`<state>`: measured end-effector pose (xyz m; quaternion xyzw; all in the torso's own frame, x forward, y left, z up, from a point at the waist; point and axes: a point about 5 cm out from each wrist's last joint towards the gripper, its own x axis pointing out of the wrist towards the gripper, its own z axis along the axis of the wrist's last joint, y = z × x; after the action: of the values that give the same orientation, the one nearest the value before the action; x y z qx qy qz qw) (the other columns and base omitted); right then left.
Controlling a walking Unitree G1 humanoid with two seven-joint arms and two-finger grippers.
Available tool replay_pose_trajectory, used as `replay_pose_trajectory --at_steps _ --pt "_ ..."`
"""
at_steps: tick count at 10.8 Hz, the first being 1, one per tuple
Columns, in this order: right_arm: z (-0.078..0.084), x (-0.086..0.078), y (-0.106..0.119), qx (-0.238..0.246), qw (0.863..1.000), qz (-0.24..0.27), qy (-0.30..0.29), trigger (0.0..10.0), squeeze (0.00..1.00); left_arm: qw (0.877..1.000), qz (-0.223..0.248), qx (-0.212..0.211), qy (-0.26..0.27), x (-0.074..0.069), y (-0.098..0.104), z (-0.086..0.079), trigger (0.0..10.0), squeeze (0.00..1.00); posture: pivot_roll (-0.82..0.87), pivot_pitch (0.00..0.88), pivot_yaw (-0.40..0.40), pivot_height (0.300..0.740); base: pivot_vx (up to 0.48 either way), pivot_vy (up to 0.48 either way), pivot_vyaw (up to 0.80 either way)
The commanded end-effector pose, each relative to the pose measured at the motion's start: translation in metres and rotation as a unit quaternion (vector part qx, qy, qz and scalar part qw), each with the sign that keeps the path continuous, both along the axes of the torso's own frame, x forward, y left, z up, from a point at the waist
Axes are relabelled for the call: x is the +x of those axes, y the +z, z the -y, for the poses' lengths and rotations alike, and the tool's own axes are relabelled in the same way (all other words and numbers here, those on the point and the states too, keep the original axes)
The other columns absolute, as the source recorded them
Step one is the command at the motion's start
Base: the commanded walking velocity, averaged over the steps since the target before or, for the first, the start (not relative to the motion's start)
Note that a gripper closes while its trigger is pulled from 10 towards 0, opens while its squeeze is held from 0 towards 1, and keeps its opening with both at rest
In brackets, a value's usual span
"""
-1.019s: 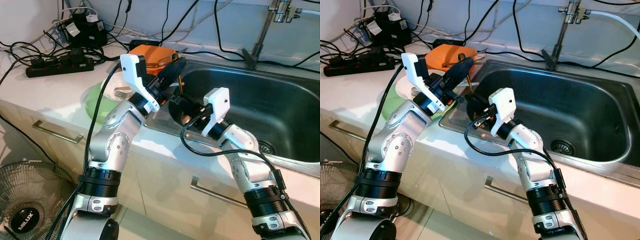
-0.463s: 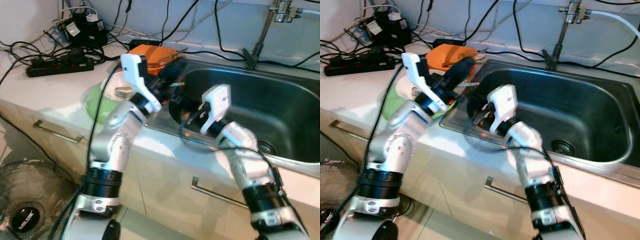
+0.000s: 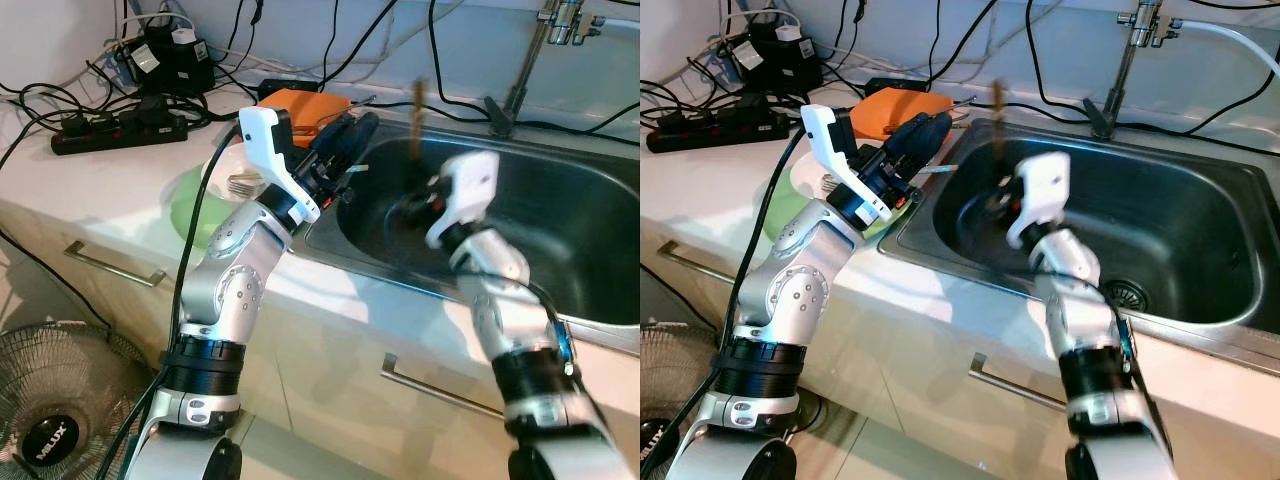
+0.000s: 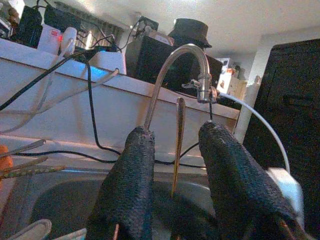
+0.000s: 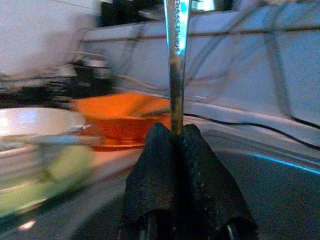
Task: Kitchen organization
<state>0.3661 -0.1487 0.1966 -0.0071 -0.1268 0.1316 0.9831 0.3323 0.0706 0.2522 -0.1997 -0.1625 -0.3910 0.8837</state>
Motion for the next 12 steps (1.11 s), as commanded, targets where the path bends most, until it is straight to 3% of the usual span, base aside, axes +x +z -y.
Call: replay_pose_trajectory --at_steps 1,2,3,4,6,8,11,12 --pt "0.012 0.003 0.005 0.007 0.999 0.011 -0.037 10.0 0.00 1.000 0.005 0.009 0.010 -0.001 -0.002 -0.005 10.0 0.73 0.14 0.000 0.065 0.740 0.000 0.000 0.00" --pt "0.024 0.009 0.004 0.006 0.997 -0.002 -0.074 10.0 0.00 0.999 -0.014 0.036 0.016 -0.003 -0.017 -0.007 10.0 0.00 0.14 0.000 0.065 0.740 0.000 0.000 0.00" --pt "0.030 0.012 0.002 0.004 0.996 -0.010 -0.090 10.0 0.00 0.998 -0.025 0.057 0.017 -0.006 -0.027 -0.008 10.0 0.00 0.14 0.000 0.065 0.740 0.000 0.000 0.00" --pt "0.034 0.019 -0.005 0.001 0.993 -0.032 -0.109 10.0 0.00 0.987 -0.043 0.150 0.034 -0.012 -0.059 -0.009 10.0 0.00 0.15 0.000 0.061 0.740 0.000 0.000 0.00" --pt "0.029 0.024 -0.022 -0.004 0.991 -0.071 -0.116 10.0 0.00 0.976 -0.065 0.202 0.044 -0.015 -0.083 -0.011 10.0 0.00 0.16 0.000 0.057 0.740 0.000 0.000 0.00" --pt "0.020 0.026 -0.036 -0.017 0.988 -0.100 -0.117 10.0 0.00 0.948 -0.079 0.303 0.046 -0.017 -0.109 -0.011 10.0 0.00 0.17 0.002 0.056 0.740 0.000 0.000 0.00" --pt "0.016 0.028 -0.038 -0.013 0.987 -0.108 -0.121 10.0 0.00 0.943 -0.084 0.320 0.045 -0.020 -0.114 -0.012 10.0 0.00 0.18 0.017 0.051 0.740 0.000 0.000 0.00" --pt "0.016 0.029 -0.036 -0.011 0.987 -0.106 -0.121 10.0 0.66 0.941 -0.083 0.324 0.045 -0.020 -0.115 -0.013 10.0 0.00 0.19 0.017 0.051 0.740 0.000 0.000 0.00"
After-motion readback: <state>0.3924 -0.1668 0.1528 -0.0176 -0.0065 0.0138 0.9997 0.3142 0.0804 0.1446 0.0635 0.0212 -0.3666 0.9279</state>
